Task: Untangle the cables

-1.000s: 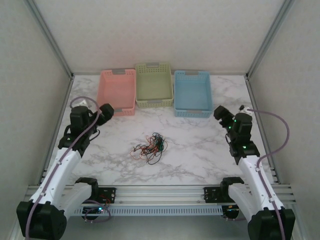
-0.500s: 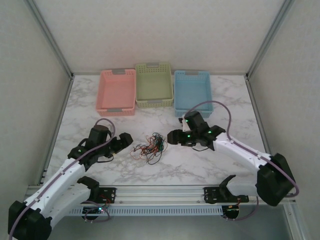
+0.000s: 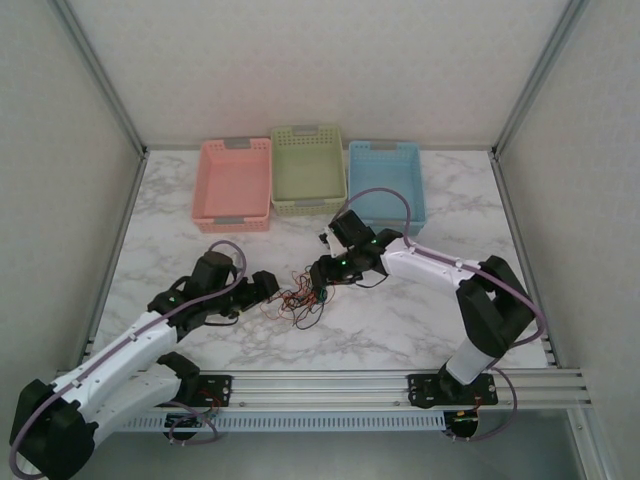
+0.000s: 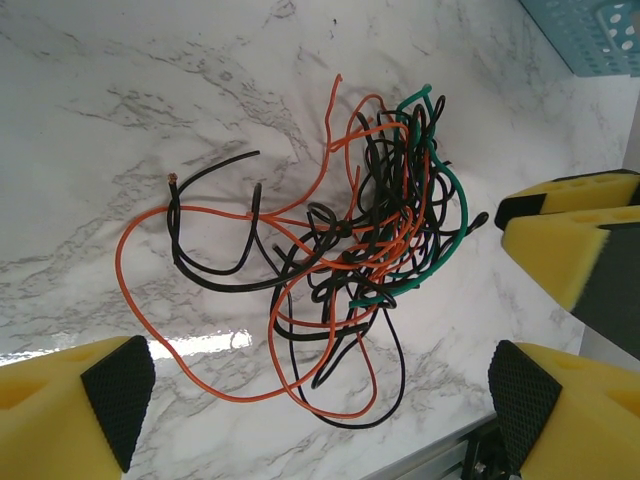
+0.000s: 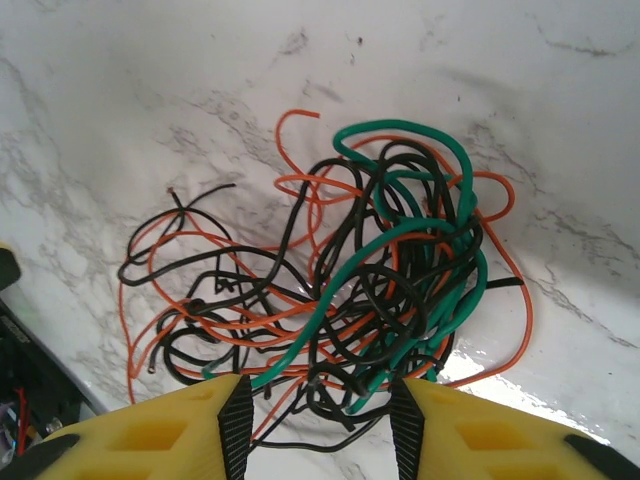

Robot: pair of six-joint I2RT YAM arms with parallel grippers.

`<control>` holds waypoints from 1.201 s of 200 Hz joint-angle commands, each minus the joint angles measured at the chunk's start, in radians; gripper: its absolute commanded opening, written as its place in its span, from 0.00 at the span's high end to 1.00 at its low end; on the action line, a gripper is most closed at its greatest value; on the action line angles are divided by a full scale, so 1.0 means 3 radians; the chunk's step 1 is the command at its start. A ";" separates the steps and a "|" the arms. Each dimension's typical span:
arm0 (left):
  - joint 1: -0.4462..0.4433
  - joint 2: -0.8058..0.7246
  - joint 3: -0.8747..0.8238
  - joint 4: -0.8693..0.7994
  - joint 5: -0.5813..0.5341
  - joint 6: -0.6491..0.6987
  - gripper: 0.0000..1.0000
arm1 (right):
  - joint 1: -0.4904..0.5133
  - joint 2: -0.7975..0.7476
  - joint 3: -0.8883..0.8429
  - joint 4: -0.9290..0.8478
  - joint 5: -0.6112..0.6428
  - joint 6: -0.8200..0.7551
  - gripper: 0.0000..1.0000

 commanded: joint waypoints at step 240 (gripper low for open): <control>-0.0148 0.0237 0.0412 -0.0190 0.0026 0.0461 0.20 | -0.0066 -0.0660 -0.0448 0.0126 -0.0197 -0.0532 1.00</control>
